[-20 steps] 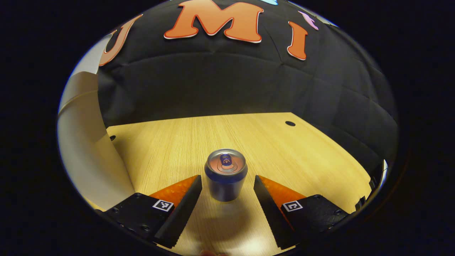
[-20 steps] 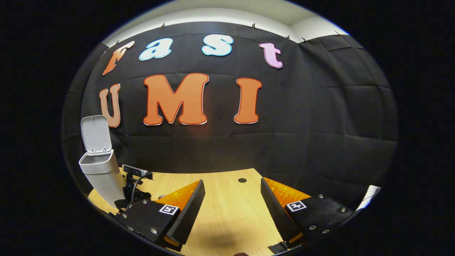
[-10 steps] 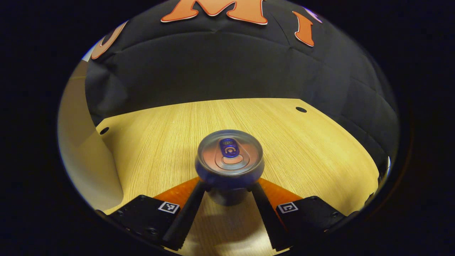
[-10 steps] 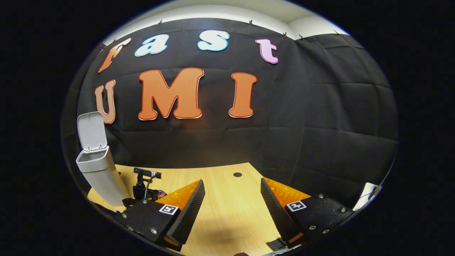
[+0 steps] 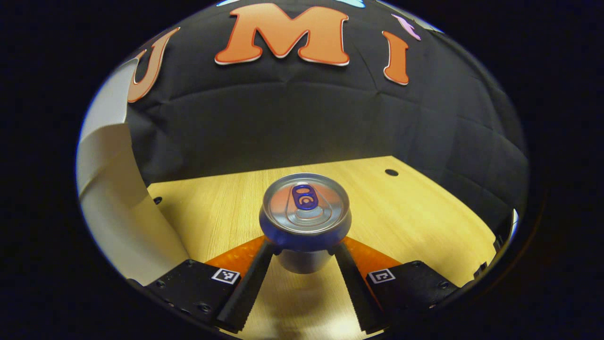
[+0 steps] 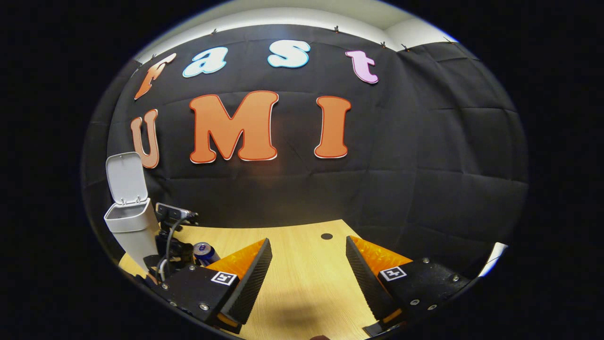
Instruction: Press the lid of the desktop garbage bin to open it, pick up the crumpled paper on the desktop and throw it into the bin, then pick up the pop can on the desktop and drop it into the bin, and finally close the garbage bin lid.
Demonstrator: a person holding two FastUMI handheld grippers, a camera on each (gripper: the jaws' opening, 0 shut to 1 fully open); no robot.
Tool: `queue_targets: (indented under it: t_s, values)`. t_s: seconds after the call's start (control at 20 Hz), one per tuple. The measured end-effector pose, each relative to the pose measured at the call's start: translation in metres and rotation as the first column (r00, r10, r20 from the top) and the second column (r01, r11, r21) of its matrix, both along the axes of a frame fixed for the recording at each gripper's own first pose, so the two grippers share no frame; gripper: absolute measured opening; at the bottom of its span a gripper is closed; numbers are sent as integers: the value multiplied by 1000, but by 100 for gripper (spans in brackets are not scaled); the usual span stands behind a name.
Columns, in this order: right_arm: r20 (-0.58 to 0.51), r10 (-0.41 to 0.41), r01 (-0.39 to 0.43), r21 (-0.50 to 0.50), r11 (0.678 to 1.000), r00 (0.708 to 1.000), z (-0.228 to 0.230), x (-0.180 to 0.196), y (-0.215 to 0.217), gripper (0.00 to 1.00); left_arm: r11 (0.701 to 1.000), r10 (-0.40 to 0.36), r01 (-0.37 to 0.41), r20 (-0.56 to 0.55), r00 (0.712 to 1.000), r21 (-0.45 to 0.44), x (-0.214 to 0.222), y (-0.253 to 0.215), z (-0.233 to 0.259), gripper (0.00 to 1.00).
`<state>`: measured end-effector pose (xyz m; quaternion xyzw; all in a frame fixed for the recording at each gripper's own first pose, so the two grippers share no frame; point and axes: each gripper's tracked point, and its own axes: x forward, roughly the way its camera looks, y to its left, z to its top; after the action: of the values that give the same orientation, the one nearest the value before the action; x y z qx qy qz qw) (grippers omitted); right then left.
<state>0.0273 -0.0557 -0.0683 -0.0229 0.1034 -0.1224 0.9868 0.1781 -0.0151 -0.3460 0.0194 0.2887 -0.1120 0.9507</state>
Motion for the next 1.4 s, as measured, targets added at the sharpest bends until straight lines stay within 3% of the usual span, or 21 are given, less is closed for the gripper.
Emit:
queue_targets:
  t_s: [0.35, 0.85, 1.4]
  values:
    - [14, 77, -78, 42, 996, 997, -10, 17, 18, 94, 998, 65, -60, 165, 984, -35, -21, 6, 69, 82]
    - [-4, 194, -194, 47, 980, 981, -14, 46, 45, 94, 977, 211, -206, 274, 938, -46, -88, 78, 181, 81]
    - [-5, 275, -275, 29, 961, 961, -8, 53, 69, 94, 901, 409, -433, 385, 827, -28, -60, 209, 251, 81]
